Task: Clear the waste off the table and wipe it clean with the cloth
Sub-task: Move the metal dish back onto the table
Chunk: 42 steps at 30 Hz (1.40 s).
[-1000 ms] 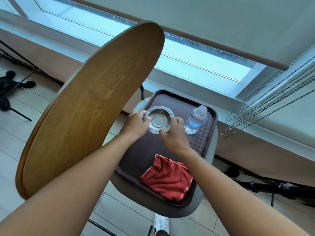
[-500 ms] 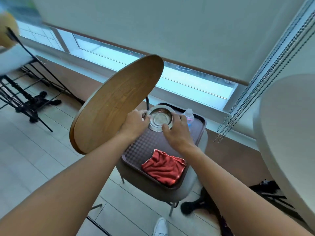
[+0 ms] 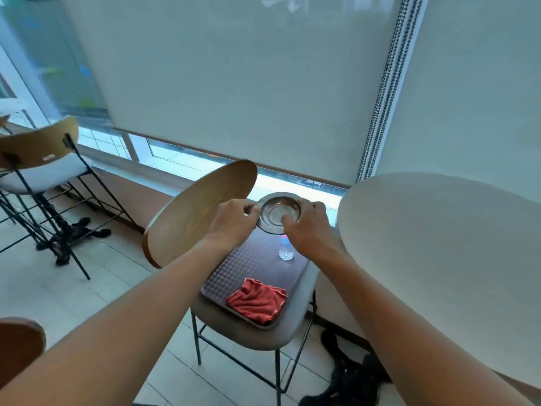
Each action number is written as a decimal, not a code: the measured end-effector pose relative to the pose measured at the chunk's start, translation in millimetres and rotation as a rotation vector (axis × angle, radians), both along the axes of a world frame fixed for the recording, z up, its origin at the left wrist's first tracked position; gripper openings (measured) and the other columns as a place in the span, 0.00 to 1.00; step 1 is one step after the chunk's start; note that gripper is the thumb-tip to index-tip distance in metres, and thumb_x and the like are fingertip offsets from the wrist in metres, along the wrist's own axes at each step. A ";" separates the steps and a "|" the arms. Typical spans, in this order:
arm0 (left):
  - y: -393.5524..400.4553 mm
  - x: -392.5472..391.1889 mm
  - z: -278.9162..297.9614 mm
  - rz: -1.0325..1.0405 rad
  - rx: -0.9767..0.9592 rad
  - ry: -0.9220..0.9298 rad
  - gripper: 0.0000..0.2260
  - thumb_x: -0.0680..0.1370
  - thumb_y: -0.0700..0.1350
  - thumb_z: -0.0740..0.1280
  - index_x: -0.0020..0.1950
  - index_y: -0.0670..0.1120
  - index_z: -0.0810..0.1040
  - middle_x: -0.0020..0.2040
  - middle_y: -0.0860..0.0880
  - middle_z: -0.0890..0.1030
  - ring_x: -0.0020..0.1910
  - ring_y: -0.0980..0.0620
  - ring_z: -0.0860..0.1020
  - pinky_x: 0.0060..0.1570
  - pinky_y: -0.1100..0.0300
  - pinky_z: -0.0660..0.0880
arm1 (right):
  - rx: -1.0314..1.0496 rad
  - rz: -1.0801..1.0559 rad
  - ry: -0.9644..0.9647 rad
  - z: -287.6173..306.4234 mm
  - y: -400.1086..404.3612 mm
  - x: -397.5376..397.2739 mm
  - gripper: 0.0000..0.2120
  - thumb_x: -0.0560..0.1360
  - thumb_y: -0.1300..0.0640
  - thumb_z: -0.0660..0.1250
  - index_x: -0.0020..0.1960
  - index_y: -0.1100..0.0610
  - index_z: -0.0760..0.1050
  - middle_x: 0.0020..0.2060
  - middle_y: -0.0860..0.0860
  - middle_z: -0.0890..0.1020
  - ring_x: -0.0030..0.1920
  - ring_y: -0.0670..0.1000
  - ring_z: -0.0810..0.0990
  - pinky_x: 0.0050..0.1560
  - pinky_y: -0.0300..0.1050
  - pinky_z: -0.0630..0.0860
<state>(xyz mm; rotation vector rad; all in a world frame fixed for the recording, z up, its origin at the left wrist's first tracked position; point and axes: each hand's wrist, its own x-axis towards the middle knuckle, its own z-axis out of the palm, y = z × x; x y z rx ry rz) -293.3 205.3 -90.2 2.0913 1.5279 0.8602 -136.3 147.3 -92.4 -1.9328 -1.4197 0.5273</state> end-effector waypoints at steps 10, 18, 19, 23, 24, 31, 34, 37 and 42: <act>-60.4 73.7 43.8 -0.092 -0.046 -0.088 0.11 0.80 0.49 0.64 0.46 0.47 0.85 0.36 0.53 0.85 0.42 0.52 0.83 0.52 0.55 0.79 | 0.030 -0.075 0.009 49.7 -78.0 75.0 0.24 0.79 0.49 0.63 0.73 0.56 0.68 0.67 0.58 0.70 0.67 0.59 0.72 0.68 0.49 0.66; -53.1 157.3 52.1 -0.256 -0.115 -0.084 0.11 0.77 0.47 0.64 0.41 0.46 0.84 0.34 0.53 0.84 0.40 0.52 0.84 0.53 0.52 0.79 | 0.051 -0.212 0.058 52.7 -100.4 146.2 0.24 0.80 0.51 0.63 0.74 0.55 0.68 0.68 0.59 0.71 0.67 0.57 0.72 0.67 0.45 0.65; -47.8 169.7 50.6 -0.285 -0.116 -0.075 0.11 0.76 0.47 0.64 0.41 0.46 0.84 0.34 0.52 0.84 0.40 0.51 0.84 0.51 0.52 0.80 | 0.047 -0.238 0.060 52.1 -100.4 156.0 0.24 0.80 0.51 0.63 0.74 0.55 0.67 0.68 0.59 0.71 0.68 0.57 0.71 0.67 0.45 0.65; -28.6 218.9 45.0 -0.404 -0.138 -0.081 0.10 0.77 0.44 0.64 0.41 0.44 0.84 0.34 0.49 0.85 0.39 0.49 0.84 0.48 0.51 0.81 | 0.032 -0.342 0.053 47.0 -96.0 194.5 0.24 0.80 0.51 0.64 0.74 0.56 0.68 0.68 0.59 0.72 0.68 0.57 0.71 0.68 0.46 0.65; -25.1 229.8 44.4 -0.428 -0.144 -0.083 0.10 0.77 0.43 0.65 0.43 0.44 0.85 0.34 0.49 0.85 0.39 0.49 0.84 0.49 0.53 0.81 | 0.030 -0.365 0.053 45.3 -94.9 203.3 0.23 0.80 0.51 0.64 0.73 0.56 0.69 0.68 0.59 0.72 0.68 0.57 0.71 0.67 0.46 0.65; 15.9 304.3 36.3 -0.583 -0.178 -0.087 0.10 0.78 0.44 0.67 0.56 0.48 0.84 0.37 0.54 0.85 0.35 0.60 0.84 0.48 0.59 0.82 | 0.026 -0.537 0.071 39.5 -83.0 256.5 0.23 0.80 0.51 0.65 0.72 0.57 0.70 0.67 0.58 0.74 0.68 0.56 0.72 0.66 0.45 0.66; 26.2 332.8 35.1 -0.650 -0.178 -0.079 0.11 0.78 0.43 0.66 0.58 0.47 0.84 0.39 0.53 0.85 0.35 0.61 0.84 0.48 0.62 0.81 | 0.029 -0.602 0.071 38.0 -79.5 275.6 0.22 0.80 0.52 0.65 0.72 0.57 0.71 0.66 0.58 0.75 0.67 0.56 0.72 0.65 0.45 0.66; 34.5 358.7 31.1 -0.704 -0.204 -0.052 0.11 0.78 0.43 0.65 0.58 0.48 0.84 0.39 0.52 0.86 0.36 0.60 0.84 0.53 0.57 0.81 | 0.028 -0.654 0.076 33.3 -76.3 294.6 0.21 0.79 0.52 0.65 0.70 0.57 0.73 0.65 0.58 0.76 0.66 0.56 0.73 0.64 0.45 0.67; 38.4 392.8 29.3 -0.750 -0.227 -0.046 0.11 0.78 0.42 0.65 0.41 0.58 0.79 0.36 0.52 0.85 0.38 0.55 0.84 0.54 0.52 0.81 | 0.016 -0.696 0.076 27.8 -72.9 328.3 0.20 0.79 0.52 0.64 0.69 0.57 0.73 0.64 0.57 0.78 0.65 0.56 0.74 0.63 0.45 0.68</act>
